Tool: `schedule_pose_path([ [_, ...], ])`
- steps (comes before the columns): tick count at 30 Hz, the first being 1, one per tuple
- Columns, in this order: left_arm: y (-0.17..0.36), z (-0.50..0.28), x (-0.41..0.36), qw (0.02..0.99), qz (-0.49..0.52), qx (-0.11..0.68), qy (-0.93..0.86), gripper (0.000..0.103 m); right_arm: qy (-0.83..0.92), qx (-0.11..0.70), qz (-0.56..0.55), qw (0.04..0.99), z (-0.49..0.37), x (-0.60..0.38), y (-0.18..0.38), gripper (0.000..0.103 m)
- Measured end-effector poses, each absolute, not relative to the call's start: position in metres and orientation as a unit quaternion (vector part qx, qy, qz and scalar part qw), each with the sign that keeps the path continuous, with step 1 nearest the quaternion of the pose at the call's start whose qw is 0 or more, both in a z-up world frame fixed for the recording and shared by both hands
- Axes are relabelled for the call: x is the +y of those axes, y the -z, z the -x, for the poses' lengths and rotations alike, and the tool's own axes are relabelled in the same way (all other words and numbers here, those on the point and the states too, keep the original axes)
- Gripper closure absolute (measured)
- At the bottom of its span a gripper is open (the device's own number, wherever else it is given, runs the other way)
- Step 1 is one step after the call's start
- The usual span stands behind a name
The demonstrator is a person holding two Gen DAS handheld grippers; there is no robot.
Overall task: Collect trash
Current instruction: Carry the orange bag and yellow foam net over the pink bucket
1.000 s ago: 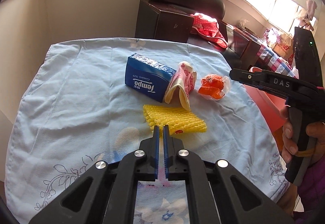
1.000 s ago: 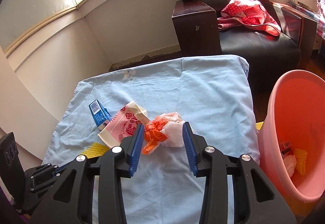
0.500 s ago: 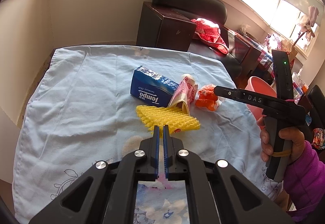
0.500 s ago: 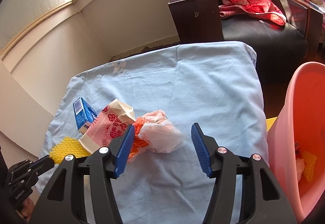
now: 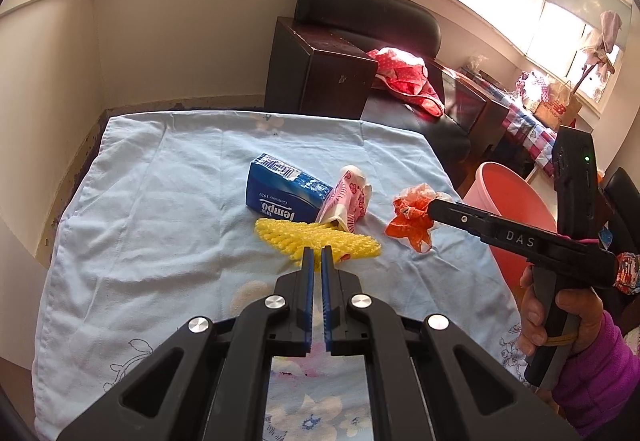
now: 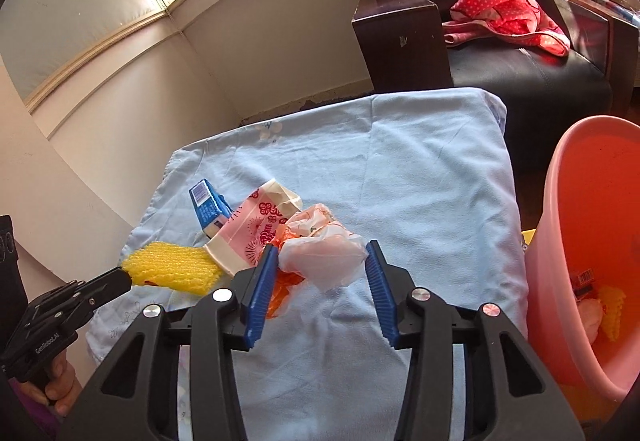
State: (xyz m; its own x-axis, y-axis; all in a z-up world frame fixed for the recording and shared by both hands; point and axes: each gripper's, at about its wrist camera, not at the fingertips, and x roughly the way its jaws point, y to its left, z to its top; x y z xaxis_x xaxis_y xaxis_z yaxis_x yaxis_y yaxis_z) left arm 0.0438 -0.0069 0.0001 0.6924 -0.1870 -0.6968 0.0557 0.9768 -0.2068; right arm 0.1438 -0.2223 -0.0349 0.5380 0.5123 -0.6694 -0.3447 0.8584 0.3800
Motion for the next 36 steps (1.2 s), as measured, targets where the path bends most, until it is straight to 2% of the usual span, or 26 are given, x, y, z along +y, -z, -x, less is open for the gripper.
schedule_pose_path([
  [14, -0.044, -0.062, -0.068, 0.936, 0.050, 0.332, 0.103, 0.100, -0.179, 0.342, -0.097, 0.917, -0.101, -0.286, -0.012, 0.057],
  [26, -0.066, -0.086, -0.152, 0.935, 0.017, 0.308, 0.173, 0.100, -0.087, 0.319, -0.123, 0.936, -0.090, -0.368, -0.016, 0.057],
  [36, -0.059, -0.100, -0.220, 0.923, -0.019, 0.317, 0.217, 0.100, -0.023, 0.314, -0.110, 0.943, -0.083, -0.406, -0.010, 0.057],
])
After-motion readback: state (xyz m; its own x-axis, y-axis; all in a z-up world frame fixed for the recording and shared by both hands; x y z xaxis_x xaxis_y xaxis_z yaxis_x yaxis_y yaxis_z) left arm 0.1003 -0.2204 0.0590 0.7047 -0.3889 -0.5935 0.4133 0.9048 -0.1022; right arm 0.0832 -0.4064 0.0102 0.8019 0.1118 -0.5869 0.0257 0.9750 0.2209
